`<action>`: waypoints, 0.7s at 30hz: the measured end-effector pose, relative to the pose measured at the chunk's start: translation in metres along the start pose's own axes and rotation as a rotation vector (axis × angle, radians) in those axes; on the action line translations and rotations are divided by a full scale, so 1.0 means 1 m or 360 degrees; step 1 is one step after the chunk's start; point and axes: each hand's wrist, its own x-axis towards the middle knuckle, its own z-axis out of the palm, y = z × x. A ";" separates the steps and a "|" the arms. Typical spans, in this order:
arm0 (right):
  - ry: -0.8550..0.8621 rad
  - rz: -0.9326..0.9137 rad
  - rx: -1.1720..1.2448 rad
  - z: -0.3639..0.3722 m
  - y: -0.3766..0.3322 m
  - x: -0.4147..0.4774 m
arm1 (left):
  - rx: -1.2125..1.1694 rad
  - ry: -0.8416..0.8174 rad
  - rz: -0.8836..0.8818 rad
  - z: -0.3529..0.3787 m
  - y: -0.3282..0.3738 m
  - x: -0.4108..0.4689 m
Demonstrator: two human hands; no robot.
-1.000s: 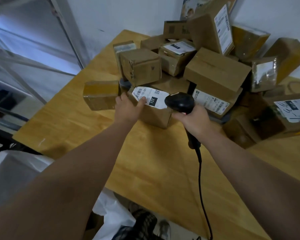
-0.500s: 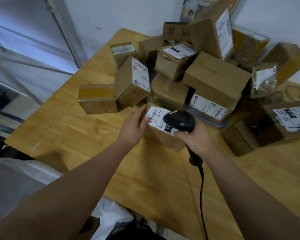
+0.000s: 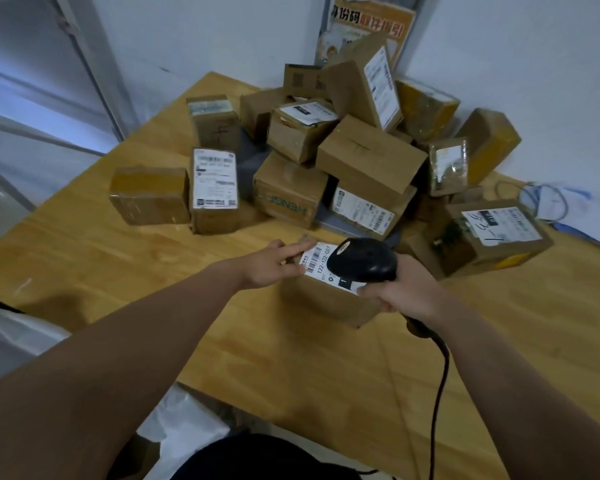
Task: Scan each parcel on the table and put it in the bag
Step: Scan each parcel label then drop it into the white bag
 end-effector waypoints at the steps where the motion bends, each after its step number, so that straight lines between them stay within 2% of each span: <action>1: 0.0002 0.0014 -0.0062 -0.001 -0.001 0.000 | -0.0026 0.0002 -0.0013 0.000 0.000 0.001; 14: -0.0067 0.0031 -0.0572 -0.017 -0.043 -0.004 | -0.0138 0.0036 -0.0037 -0.001 0.005 0.000; 21: -0.0042 0.0000 -0.0623 -0.022 -0.047 -0.009 | -0.0124 0.0012 -0.0047 -0.002 0.008 0.000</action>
